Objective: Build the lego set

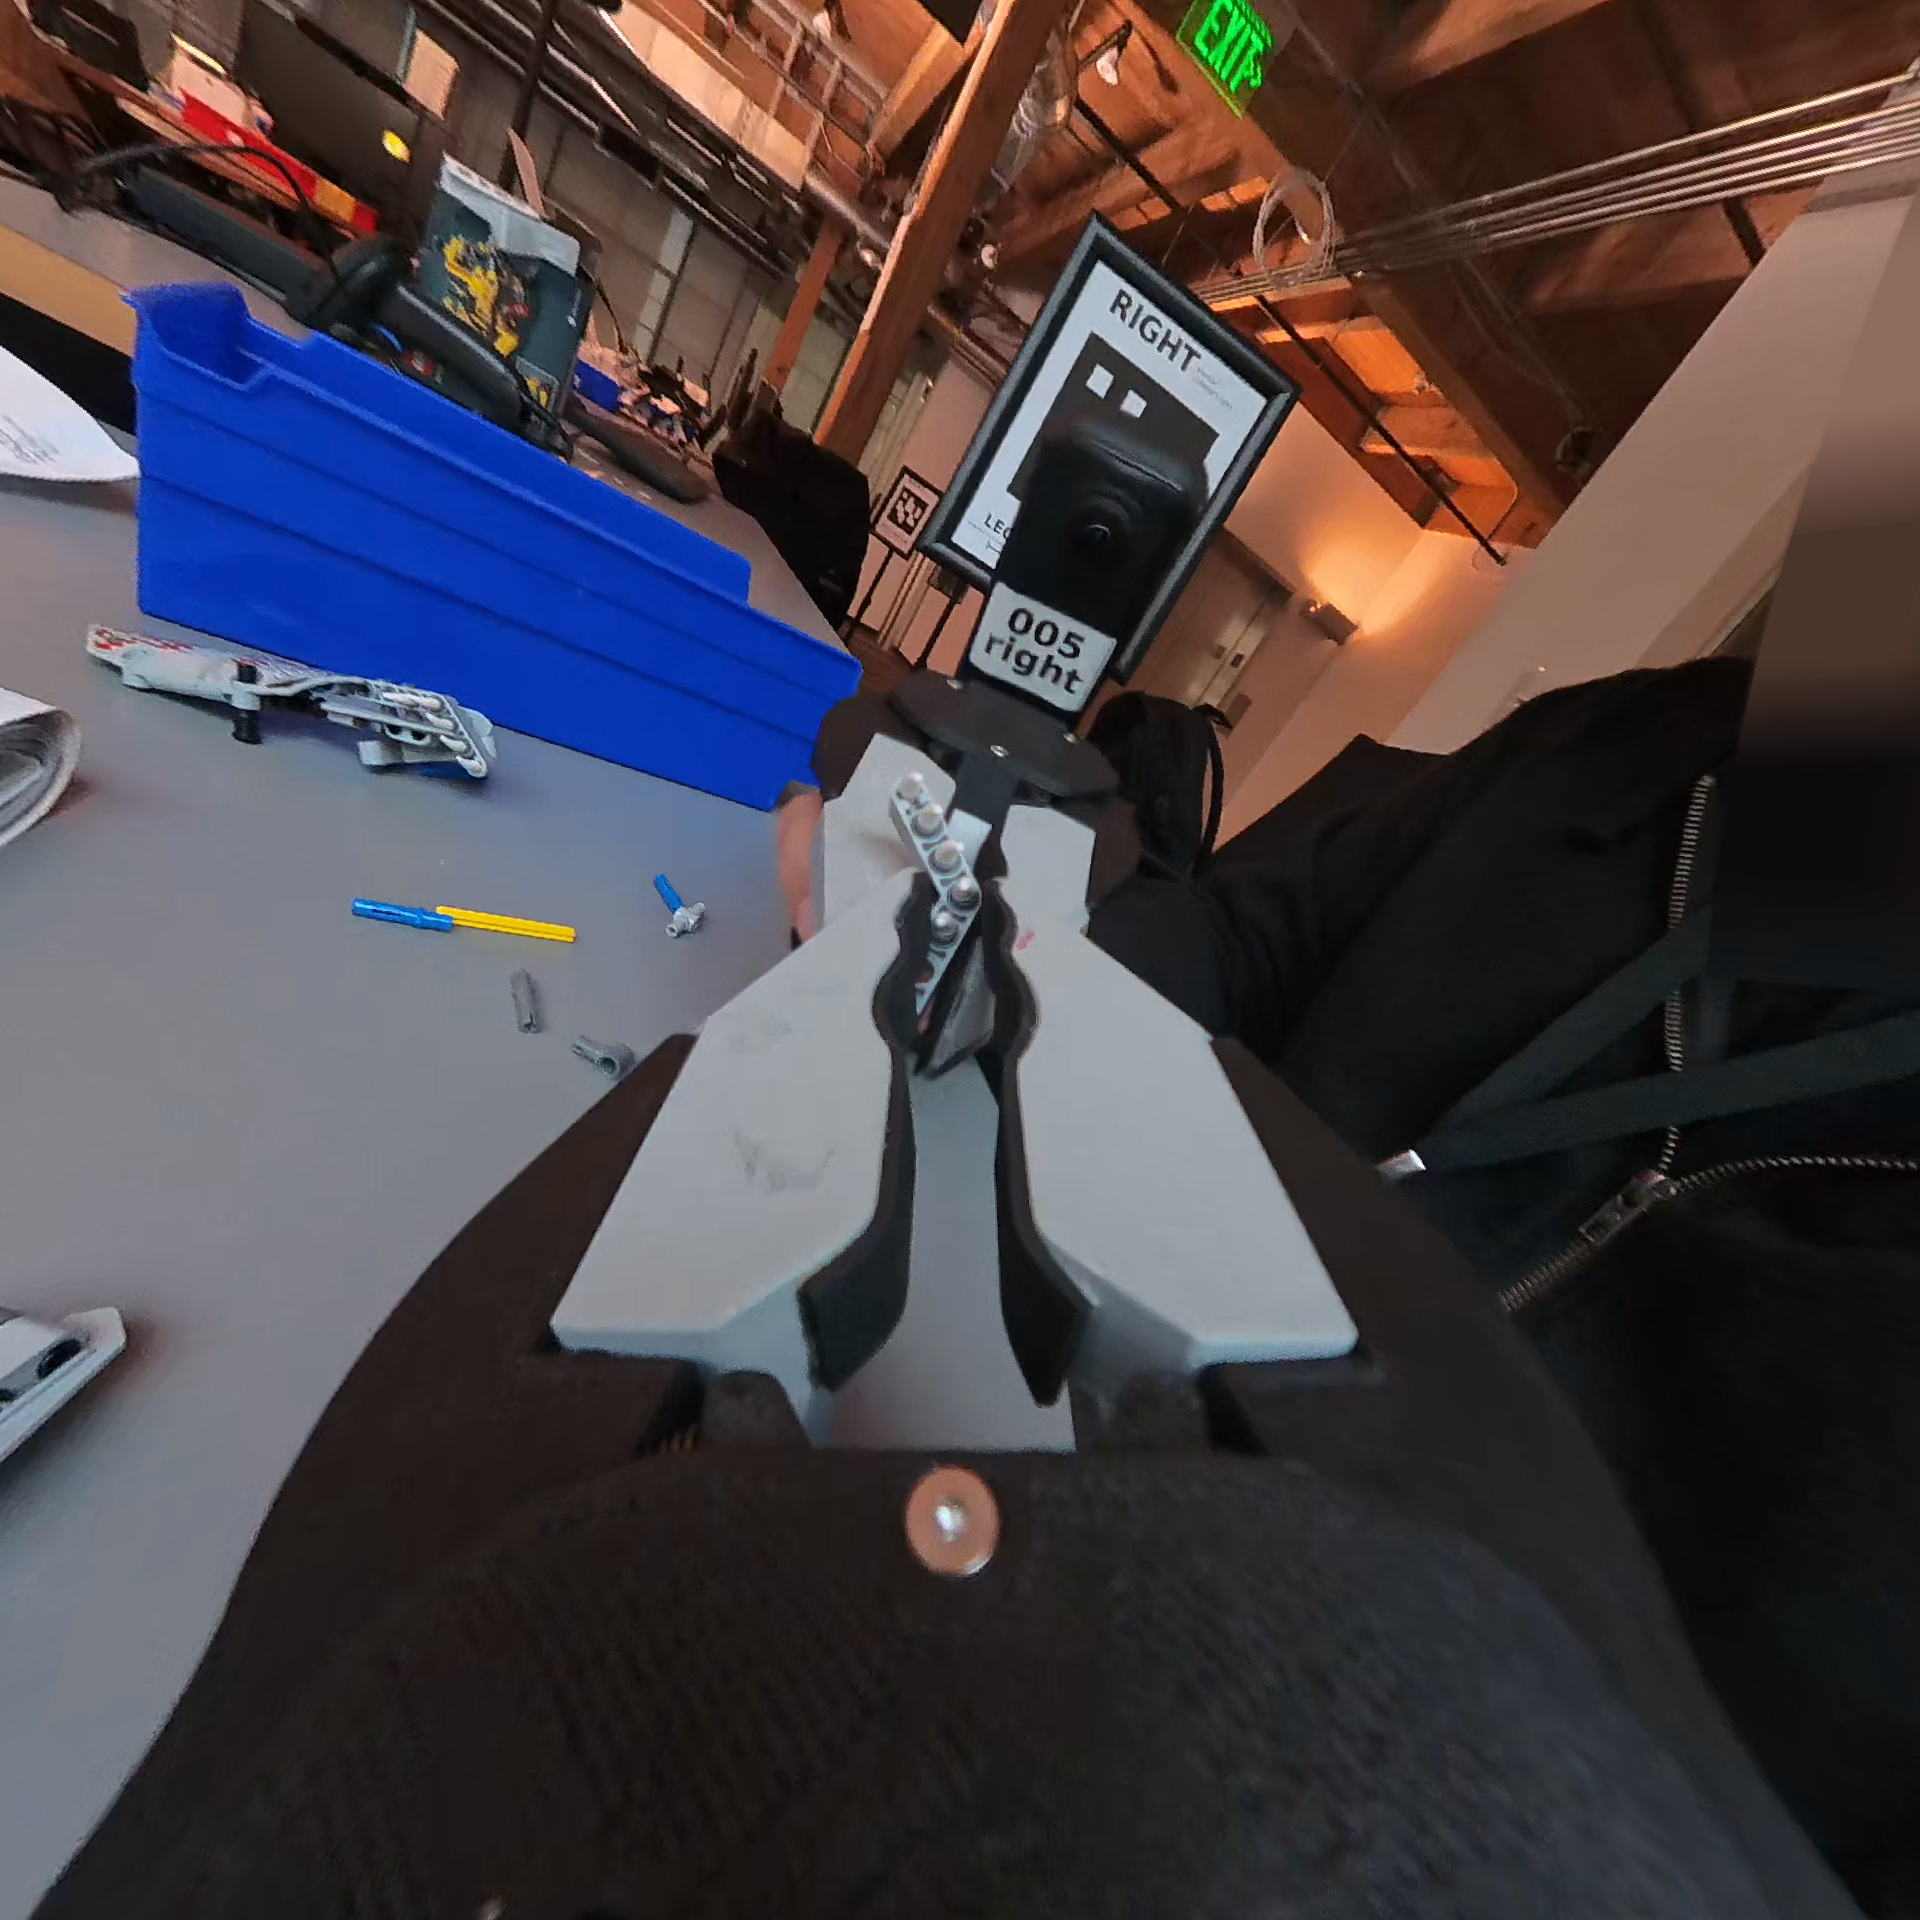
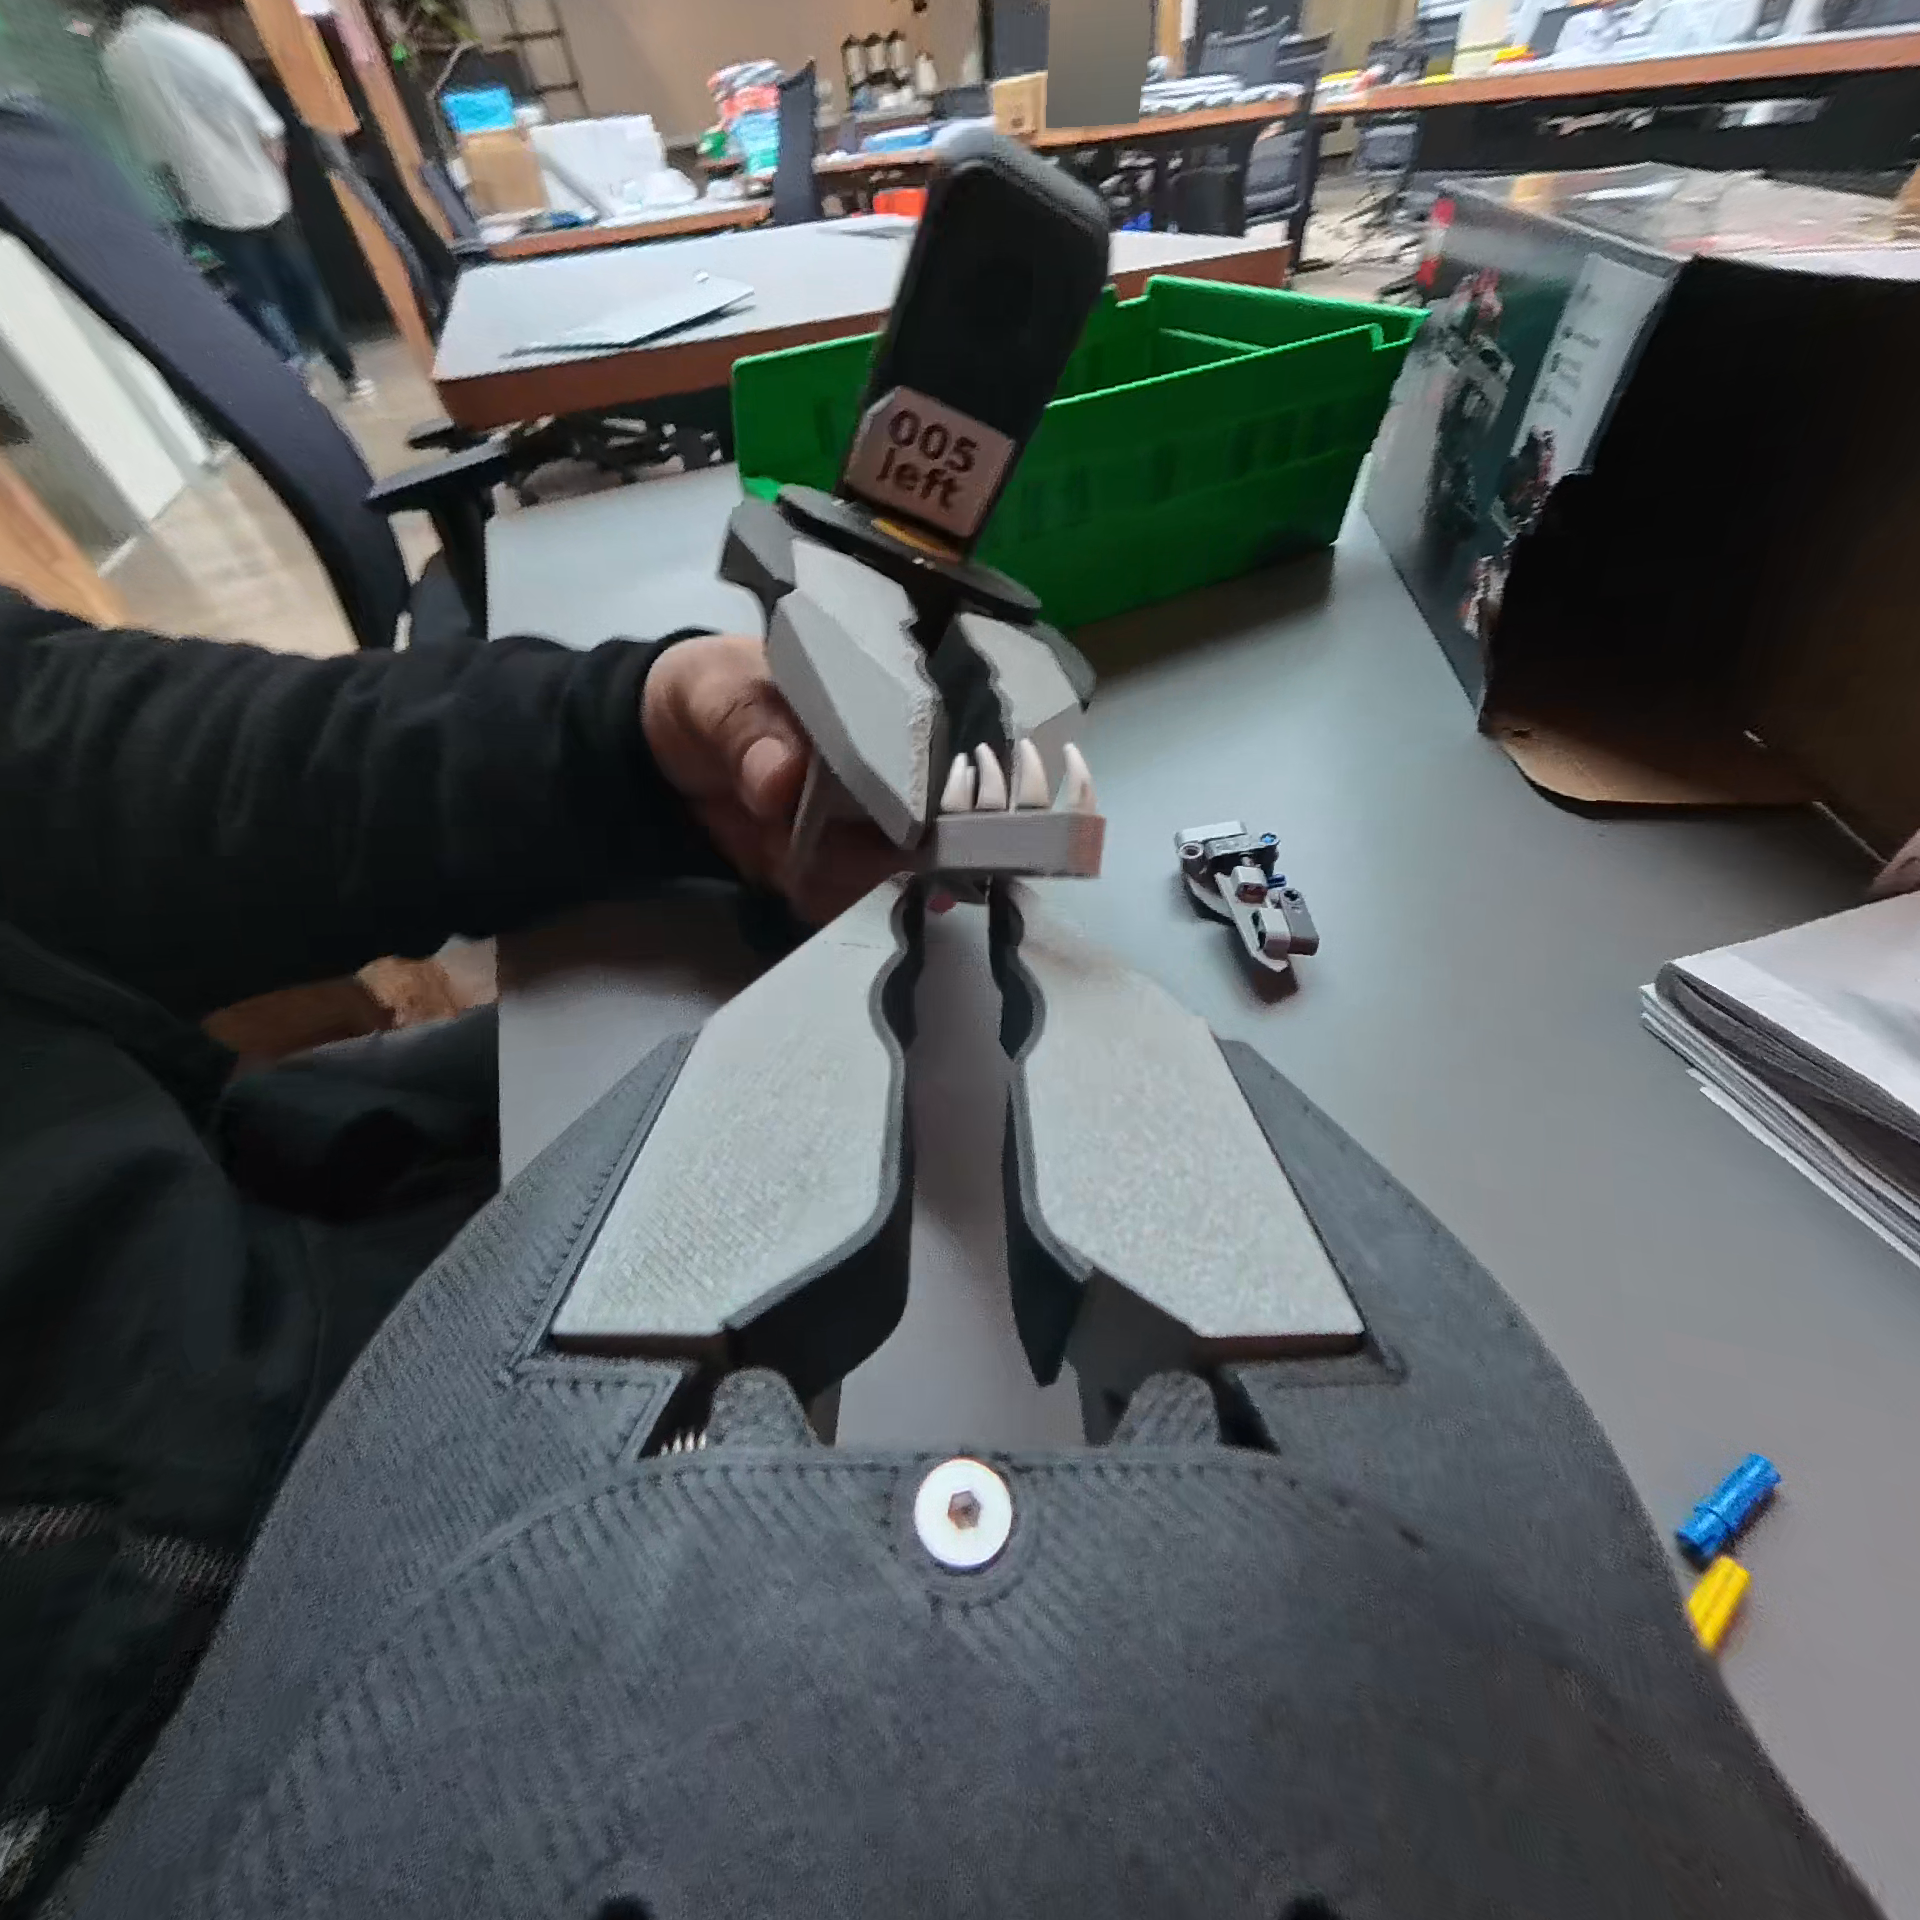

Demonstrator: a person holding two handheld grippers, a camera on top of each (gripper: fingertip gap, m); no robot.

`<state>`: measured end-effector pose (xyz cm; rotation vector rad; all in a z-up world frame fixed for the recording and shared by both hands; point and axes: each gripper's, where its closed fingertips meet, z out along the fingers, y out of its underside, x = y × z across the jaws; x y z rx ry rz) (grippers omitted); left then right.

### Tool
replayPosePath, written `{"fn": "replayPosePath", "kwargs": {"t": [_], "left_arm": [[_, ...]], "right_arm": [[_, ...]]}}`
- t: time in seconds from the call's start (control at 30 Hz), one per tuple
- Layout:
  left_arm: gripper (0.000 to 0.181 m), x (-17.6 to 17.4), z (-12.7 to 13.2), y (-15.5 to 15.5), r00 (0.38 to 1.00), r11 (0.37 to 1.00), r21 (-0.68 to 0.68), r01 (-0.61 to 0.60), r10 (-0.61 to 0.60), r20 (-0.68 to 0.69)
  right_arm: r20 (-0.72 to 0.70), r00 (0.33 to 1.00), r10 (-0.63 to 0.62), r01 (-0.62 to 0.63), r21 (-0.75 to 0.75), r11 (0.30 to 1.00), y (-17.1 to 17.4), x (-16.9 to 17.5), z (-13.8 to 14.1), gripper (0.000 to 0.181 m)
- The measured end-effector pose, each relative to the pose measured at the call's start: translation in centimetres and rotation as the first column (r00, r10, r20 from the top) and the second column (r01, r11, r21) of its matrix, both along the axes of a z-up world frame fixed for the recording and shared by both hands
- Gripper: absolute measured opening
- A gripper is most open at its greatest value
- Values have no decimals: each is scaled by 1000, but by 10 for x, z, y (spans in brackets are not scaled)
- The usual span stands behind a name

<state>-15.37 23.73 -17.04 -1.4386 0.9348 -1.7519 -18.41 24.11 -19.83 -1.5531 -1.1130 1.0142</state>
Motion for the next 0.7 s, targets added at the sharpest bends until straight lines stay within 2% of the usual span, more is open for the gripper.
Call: {"fn": "replayPosePath", "kwargs": {"t": [0.07, 0.2, 0.23, 0.37, 0.47, 0.5, 0.6, 0.7], "left_arm": [[7, -2, 0, 3, 1000, 999, -38, 3, -3, 9], [7, -6, -4, 7, 999, 989, -143, 35, -33, 18], [7, -5, -5, 6, 999, 986, -162, 51, -49, 14], [7, 0, -10, -1, 995, 980, -179, 90, -95, -18], [7, 2, -11, -2, 995, 980, -178, 93, -99, -30], [7, 2, -11, -3, 994, 980, -174, 95, -102, -34], [7, 4, -14, -8, 991, 976, -185, 116, -127, -51], [7, 5, -16, -6, 992, 978, -190, 87, -102, -68]], "right_arm": [[-17, 998, 61, -61, -31, 998, -4, 12, 4, 17], [-106, 989, 100, -115, -141, 983, 4, 39, 18, 25], [-129, 986, 110, -131, -170, 977, 6, 43, 22, 30], [-166, 974, 154, -199, -301, 933, 9, 42, 25, 31], [-191, 955, 225, -282, -366, 887, 2, 36, 21, 24], [-203, 955, 216, -280, -376, 883, 4, 34, 19, 25], [-252, 941, 226, -314, -406, 858, 3, 31, 21, 4], [-243, 949, 200, -295, -468, 833, 9, 31, 17, 4]]}}
